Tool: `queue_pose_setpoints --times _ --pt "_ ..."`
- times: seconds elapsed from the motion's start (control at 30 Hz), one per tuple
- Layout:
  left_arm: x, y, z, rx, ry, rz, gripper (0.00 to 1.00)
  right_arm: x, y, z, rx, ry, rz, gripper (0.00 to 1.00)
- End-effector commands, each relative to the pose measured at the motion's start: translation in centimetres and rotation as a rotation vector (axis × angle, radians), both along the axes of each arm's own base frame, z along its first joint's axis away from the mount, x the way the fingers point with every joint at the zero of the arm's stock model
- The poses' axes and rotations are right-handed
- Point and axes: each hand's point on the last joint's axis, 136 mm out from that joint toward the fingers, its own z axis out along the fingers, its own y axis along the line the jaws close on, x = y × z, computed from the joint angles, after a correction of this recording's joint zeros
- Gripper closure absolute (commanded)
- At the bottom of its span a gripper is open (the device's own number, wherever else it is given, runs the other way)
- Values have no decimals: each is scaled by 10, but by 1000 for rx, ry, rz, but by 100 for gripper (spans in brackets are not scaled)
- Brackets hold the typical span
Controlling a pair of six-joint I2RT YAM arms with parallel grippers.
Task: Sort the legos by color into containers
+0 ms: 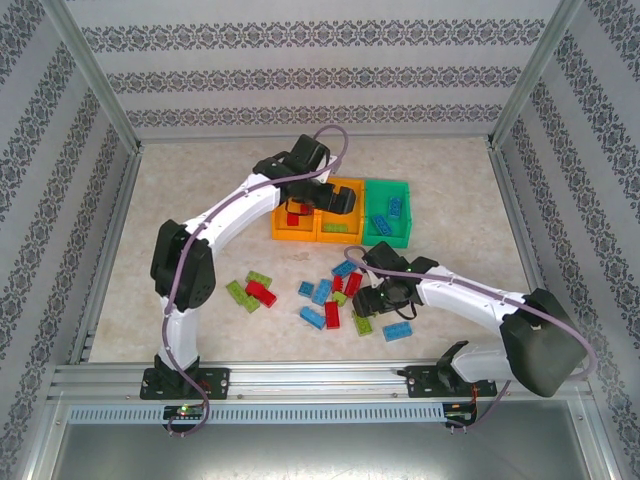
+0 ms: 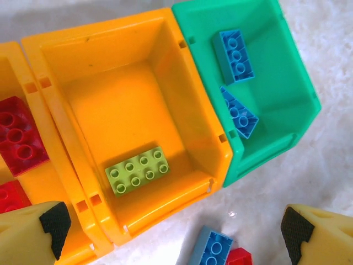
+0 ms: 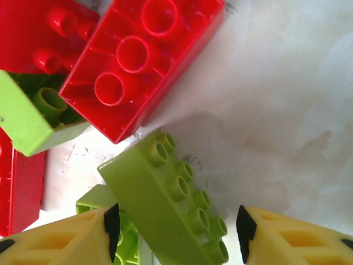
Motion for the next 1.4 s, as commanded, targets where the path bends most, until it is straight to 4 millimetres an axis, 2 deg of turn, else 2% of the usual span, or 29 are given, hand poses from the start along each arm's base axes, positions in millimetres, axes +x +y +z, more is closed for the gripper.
queue_pose_setpoints --times 0.0,0.27,0.5,0.8,0.87,0.9,1.13,1.23,1.37 --pt "-6 2 7 -7 -23 18 0 11 -3 3 -53 -36 -17 46" --pt "-15 13 -2 17 -8 34 0 11 -12 -2 -98 -30 -48 60" --pt "-19 17 -3 31 -8 41 0 16 -33 1 -149 -47 -139 74" --pt "-24 25 -10 49 0 54 0 22 -57 12 -123 -96 -286 74" --pt "-26 26 -12 52 2 55 0 21 -55 13 -95 -94 -292 70" --pt "-27 27 -12 53 2 57 0 21 -54 13 -86 -91 -295 61" --pt "-34 35 -13 65 0 70 0 16 -31 17 29 -85 -247 31" --pt "-38 38 -15 64 2 78 0 15 -29 11 17 -66 -235 29" --pt "-42 43 -16 68 5 89 0 13 -28 1 -23 -40 -218 30"
